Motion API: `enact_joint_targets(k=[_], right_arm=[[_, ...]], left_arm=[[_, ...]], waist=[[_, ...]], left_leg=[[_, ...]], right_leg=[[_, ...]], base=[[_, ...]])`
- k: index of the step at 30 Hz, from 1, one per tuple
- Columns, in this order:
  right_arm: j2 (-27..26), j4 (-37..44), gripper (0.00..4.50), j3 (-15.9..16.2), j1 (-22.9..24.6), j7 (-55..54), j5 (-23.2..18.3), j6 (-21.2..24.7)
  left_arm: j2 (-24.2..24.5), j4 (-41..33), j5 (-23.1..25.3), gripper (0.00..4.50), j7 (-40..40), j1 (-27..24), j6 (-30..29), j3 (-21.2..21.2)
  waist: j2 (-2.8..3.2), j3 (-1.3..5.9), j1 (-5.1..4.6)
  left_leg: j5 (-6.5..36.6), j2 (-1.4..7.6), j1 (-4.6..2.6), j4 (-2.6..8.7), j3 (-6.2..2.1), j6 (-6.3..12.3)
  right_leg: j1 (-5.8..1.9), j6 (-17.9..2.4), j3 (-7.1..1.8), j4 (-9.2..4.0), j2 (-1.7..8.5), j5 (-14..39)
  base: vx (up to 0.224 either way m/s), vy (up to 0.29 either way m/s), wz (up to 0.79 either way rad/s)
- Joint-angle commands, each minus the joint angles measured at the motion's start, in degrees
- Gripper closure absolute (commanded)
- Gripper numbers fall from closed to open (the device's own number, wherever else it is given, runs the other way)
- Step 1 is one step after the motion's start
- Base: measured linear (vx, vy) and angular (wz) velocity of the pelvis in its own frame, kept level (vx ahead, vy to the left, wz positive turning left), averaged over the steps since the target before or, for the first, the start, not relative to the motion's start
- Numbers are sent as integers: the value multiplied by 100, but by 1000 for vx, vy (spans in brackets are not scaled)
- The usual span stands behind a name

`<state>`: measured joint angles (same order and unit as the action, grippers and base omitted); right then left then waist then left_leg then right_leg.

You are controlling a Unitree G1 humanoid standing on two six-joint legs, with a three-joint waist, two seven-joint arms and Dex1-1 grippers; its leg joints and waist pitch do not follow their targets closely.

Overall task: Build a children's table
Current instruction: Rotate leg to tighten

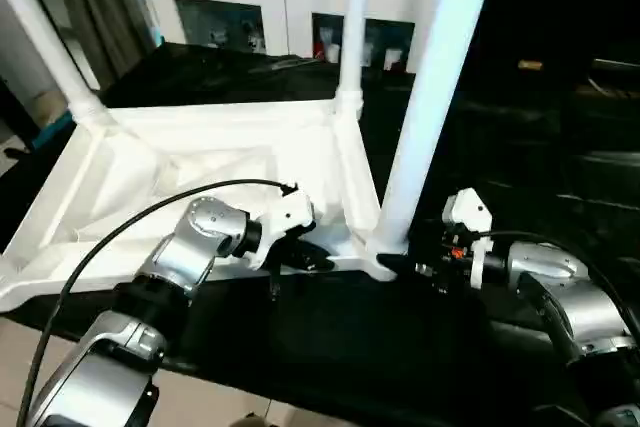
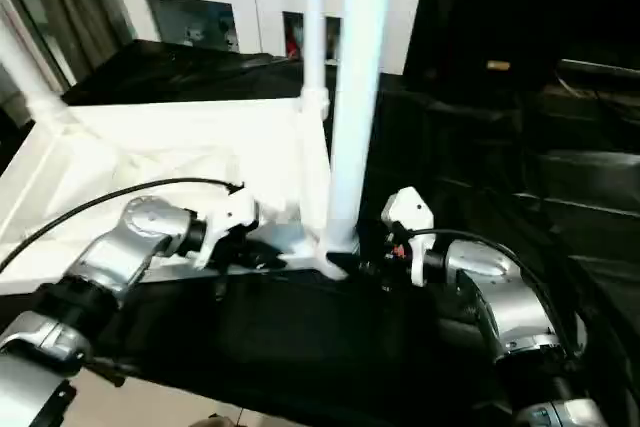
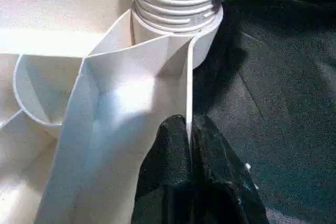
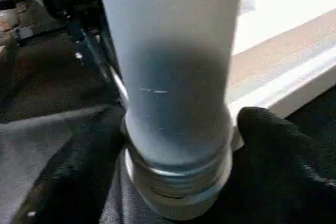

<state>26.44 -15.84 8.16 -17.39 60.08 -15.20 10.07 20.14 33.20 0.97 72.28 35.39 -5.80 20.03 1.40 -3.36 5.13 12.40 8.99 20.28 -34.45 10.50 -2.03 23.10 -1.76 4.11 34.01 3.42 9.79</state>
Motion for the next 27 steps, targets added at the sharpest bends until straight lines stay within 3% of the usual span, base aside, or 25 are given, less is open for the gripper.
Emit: enact_joint_targets(k=[1,6,16,19,20,22,23,24,27], right_arm=[[7,71,123,17,34,4,17,89],[16,29,162,116,42,59,104,89],[-192,-132,173,-67,69,-386,91,122],[-497,-586,173,-296,-68,-1289,277,55],[-618,-772,173,-378,-124,-1644,348,21],[-1251,-1460,173,-873,-380,-3184,307,162],[-1313,-1528,173,-923,-410,-3340,298,174],[-1494,-1729,173,-1061,-508,-3764,258,174],[-1808,-1994,173,-1254,-678,-4339,187,99]], left_arm=[[10,-173,-104,450,201,-76,4,59],[-19,-238,-94,450,195,-99,-34,81],[-177,-93,4,450,-212,-17,-178,27],[-397,204,148,450,-836,162,-330,-74],[-491,336,207,450,-1089,241,-369,-108],[-1032,838,346,450,-2182,572,-688,-259],[-1094,878,345,450,-2269,600,-729,-274],[-1283,987,329,450,-2516,680,-848,-323],[-1611,1189,297,450,-2996,818,-937,-415]], waist=[[-77,374,17],[-77,374,11],[-77,370,5],[-65,336,-46],[-91,352,-55],[-66,332,-92],[-67,331,-115],[-57,371,-122],[-64,371,-146]], left_leg=[[642,455,2,403,-168,505],[649,452,-1,403,-170,477],[649,450,-9,402,-169,464],[902,414,-44,411,-163,313],[926,404,-25,417,-183,243],[1007,397,-49,422,-180,180],[1074,391,-61,427,-184,140],[982,398,-46,428,-206,87],[951,394,-52,420,-182,176]], right_leg=[[-321,-1250,-335,-411,610,1480],[-322,-1206,-335,-414,600,1515],[-313,-1230,-334,-421,602,1508],[-273,-1142,-321,-498,589,2012],[-328,-1036,-314,-506,609,2223],[-262,-1003,-316,-531,589,2366],[-258,-995,-309,-548,582,2447],[-311,-1011,-316,-514,601,2179],[-294,-1145,-328,-504,583,1782]], base=[[0,0,0],[0,0,0],[0,0,0],[0,0,0],[0,0,0],[0,0,0],[0,0,0],[0,0,0],[0,0,0]])
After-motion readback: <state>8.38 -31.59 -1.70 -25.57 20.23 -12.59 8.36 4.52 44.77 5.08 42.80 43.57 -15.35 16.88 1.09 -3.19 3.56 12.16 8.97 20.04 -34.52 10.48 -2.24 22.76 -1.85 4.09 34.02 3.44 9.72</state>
